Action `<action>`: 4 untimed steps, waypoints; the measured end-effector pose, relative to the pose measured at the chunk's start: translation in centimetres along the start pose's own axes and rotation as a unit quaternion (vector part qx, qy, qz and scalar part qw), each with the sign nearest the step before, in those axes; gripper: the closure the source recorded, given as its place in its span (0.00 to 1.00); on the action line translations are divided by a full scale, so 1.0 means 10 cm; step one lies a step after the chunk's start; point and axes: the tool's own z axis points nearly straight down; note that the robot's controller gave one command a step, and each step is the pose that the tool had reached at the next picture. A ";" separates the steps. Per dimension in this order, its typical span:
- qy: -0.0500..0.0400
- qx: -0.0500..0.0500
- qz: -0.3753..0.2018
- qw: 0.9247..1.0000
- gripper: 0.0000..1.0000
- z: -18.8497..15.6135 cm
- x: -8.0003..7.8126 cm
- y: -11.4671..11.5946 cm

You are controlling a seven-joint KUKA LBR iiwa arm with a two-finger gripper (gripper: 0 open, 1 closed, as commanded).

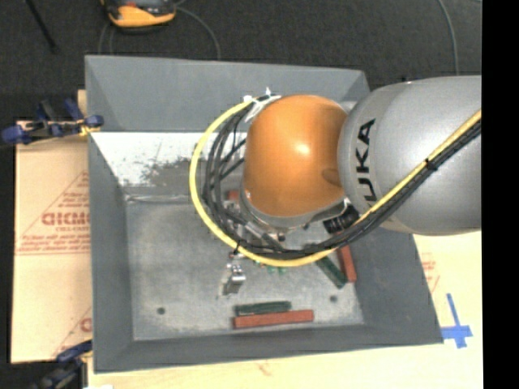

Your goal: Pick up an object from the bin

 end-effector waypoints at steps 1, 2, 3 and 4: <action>-0.004 -0.001 0.002 1.000 0.00 -0.04 -0.02 -0.01; -0.007 0.000 -0.026 1.000 0.00 0.51 0.07 -0.34; -0.002 0.001 -0.132 0.991 0.00 0.78 0.14 -0.56; -0.003 0.001 -0.214 0.977 0.00 0.89 0.19 -1.12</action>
Offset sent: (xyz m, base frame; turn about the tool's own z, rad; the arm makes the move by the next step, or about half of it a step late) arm -0.0145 -0.0547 -0.0892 -0.0823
